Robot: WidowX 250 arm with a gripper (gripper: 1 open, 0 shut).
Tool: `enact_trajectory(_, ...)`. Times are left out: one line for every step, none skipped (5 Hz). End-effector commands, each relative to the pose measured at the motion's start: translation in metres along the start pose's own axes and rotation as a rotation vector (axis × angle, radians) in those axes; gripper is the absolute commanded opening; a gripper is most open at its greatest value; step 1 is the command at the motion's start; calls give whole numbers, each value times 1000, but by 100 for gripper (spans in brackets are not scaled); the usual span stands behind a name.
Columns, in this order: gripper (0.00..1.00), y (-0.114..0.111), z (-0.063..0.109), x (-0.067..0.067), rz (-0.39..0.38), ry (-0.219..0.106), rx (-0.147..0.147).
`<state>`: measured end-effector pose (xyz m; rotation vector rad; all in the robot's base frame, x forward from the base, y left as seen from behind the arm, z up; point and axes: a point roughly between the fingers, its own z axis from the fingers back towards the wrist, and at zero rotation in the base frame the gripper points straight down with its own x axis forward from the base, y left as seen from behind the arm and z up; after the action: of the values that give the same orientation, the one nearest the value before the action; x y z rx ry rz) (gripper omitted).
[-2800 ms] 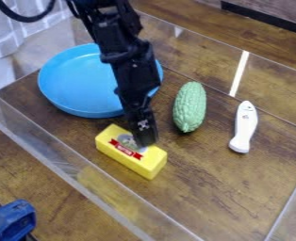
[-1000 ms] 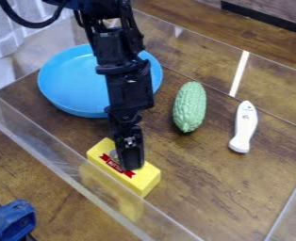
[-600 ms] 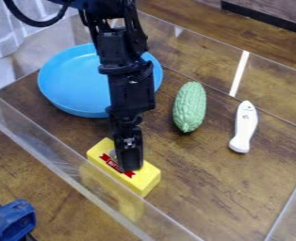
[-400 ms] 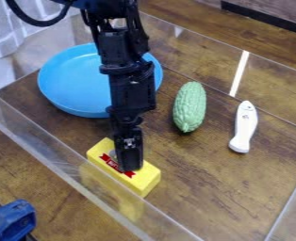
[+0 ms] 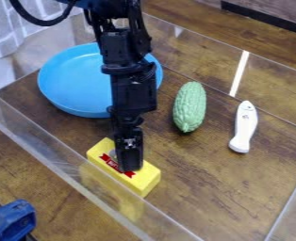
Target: Put the yellow brick in the blue tray
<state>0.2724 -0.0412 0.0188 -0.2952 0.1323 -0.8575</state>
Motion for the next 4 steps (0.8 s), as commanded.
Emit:
enact_trajectory(100,-6,-6,-5,13,50,-30)
enact_trajectory(100,-6,-7,-5,17,57,-31)
enact_trajectory(100,-6,-7,-6,21,63,-33)
enact_trajectory(100,-6,-7,-6,25,70,-35)
